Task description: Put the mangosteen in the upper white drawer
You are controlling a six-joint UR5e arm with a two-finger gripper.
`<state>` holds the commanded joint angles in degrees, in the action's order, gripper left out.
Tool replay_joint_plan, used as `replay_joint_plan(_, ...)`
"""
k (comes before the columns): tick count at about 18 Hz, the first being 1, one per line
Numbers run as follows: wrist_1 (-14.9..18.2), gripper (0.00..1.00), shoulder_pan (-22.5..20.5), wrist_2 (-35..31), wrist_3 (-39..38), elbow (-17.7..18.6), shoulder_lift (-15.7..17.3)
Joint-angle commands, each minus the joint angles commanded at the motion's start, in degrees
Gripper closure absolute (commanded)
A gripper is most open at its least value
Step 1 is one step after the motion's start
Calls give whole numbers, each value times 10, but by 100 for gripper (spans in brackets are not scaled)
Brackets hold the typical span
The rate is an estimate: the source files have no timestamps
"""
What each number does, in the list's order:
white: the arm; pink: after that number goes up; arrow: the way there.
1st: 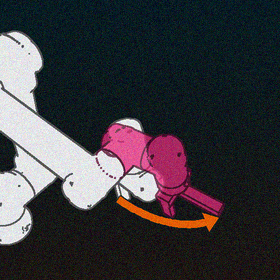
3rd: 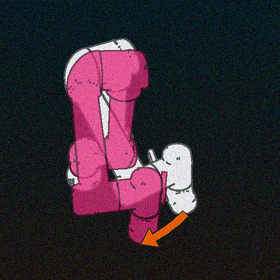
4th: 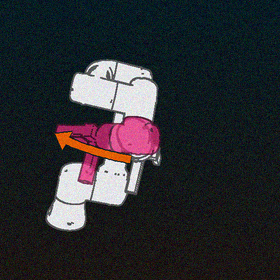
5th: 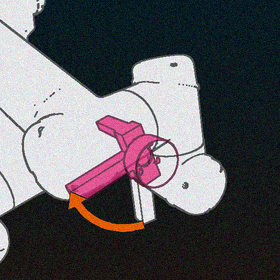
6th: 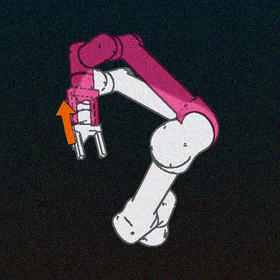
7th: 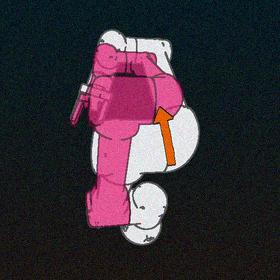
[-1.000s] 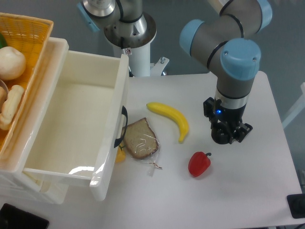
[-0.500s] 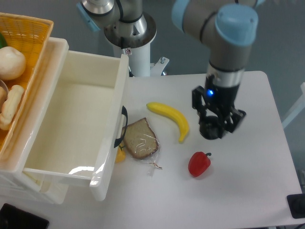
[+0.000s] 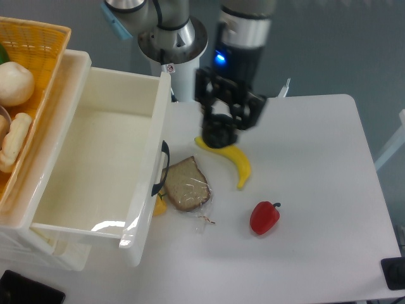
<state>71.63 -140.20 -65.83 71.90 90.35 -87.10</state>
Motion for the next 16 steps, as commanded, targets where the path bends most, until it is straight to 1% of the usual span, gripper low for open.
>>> replay_joint_plan(1, 1, 67, 18, 0, -6, 3, 0)
replay_joint_plan(5, 2, 66, 62, -1, -11, 25, 0)
replay_joint_plan(9, 13, 65, 79, -3, -10, 35, -5)
replay_joint_plan(12, 15, 63, 90, -4, -10, 37, -14)
replay_joint_plan(16, 16, 63, 105, -11, -9, 38, -42)
